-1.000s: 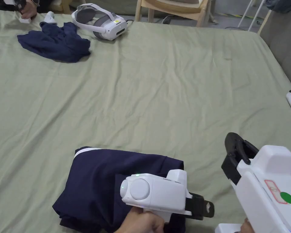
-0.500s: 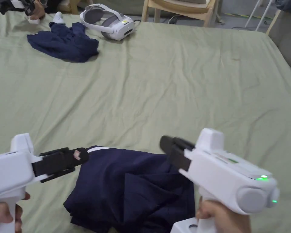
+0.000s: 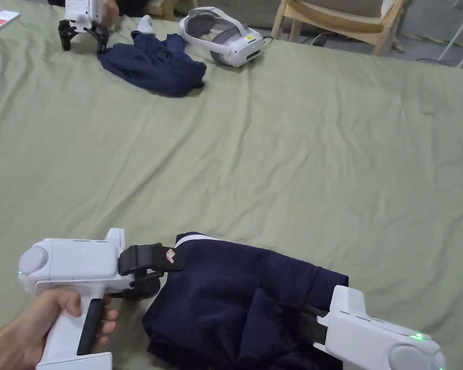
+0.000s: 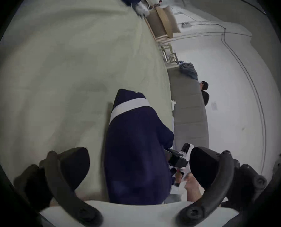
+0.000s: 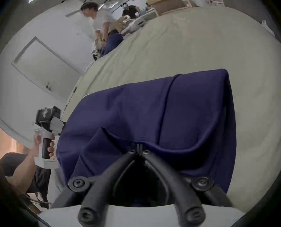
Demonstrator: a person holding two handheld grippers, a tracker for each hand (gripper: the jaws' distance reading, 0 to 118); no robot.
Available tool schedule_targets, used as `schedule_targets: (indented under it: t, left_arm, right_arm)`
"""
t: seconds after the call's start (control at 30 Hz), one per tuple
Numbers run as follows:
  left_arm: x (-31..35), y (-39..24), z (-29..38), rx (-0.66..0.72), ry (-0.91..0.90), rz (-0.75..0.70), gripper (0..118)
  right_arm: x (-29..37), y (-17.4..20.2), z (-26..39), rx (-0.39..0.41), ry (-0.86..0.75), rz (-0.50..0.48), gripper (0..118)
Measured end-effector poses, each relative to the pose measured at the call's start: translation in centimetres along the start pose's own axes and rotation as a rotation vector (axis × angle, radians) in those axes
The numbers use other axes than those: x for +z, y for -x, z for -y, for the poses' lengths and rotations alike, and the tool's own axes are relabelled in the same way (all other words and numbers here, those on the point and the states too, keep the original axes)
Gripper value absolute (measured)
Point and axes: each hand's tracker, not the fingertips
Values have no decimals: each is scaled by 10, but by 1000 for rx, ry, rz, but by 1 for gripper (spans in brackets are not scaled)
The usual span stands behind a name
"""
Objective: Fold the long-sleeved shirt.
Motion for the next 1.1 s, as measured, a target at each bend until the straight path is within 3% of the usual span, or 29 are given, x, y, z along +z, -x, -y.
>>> schedule_targets:
  t: [0.1,0.17,0.23,0.27,0.33,0.4,0.57,0.73,1.1]
  left_arm:
    - [-20,4,-10,7,28,116,111]
    - [-42,-4,-6,6,73,115,111]
    - [-60,-13,0,-15,156,81,101]
    - [-61,-11,-5,-83,149,14,90]
    - [-61,-5,-6,-110,136,-19,32]
    - [-56,-6,-1,-43,111,37,30]
    - [10,-13,-9,-132,54,8,27]
    - [116,3,-35,-142,-58,-121,27]
    - [327,57,-107,-47,-282,-441,27]
  right_arm:
    - [1,-1,2,12,-9,-2,0]
    - [5,-1,2,21,-15,16,0]
    - [14,1,1,36,-33,66,0]
    - [21,4,0,68,-37,105,0]
    - [38,14,-2,134,-91,196,0]
    - [55,24,-7,200,-145,220,0]
    - [80,79,-29,346,-346,231,0]
    - [63,154,-45,500,-488,125,0]
    - [-123,339,-53,801,-334,-137,0]
